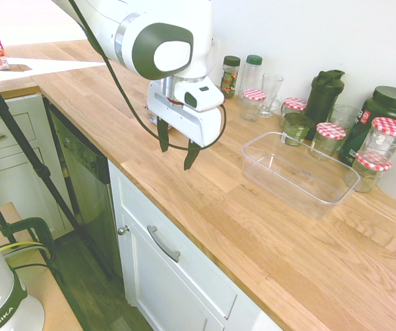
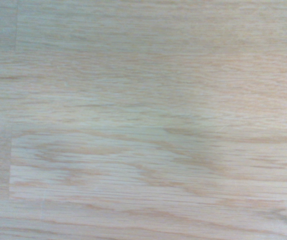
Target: Put the chip bag into the container
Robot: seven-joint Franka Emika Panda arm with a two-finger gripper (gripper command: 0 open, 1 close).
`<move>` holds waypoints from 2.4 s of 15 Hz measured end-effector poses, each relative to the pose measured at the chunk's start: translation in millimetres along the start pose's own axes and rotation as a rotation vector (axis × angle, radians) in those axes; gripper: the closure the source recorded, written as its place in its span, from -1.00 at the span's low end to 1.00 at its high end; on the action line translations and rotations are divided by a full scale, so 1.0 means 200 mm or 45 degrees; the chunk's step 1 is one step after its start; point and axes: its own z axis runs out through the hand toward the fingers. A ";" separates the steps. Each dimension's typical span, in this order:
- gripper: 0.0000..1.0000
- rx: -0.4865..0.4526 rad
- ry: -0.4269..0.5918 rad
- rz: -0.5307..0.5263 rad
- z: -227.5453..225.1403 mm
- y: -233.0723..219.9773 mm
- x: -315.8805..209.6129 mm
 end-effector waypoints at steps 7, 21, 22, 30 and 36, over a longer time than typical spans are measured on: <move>-1.00 -0.020 0.065 -0.104 -0.06 -0.21 -0.19; -1.00 -0.170 0.439 -0.390 0.02 -1.10 -0.92; -1.00 -0.174 0.447 -0.411 0.01 -1.13 -0.96; 1.00 -0.266 0.583 -0.563 0.13 -1.32 -0.95; 1.00 -0.284 0.617 -0.598 0.19 -1.37 -0.97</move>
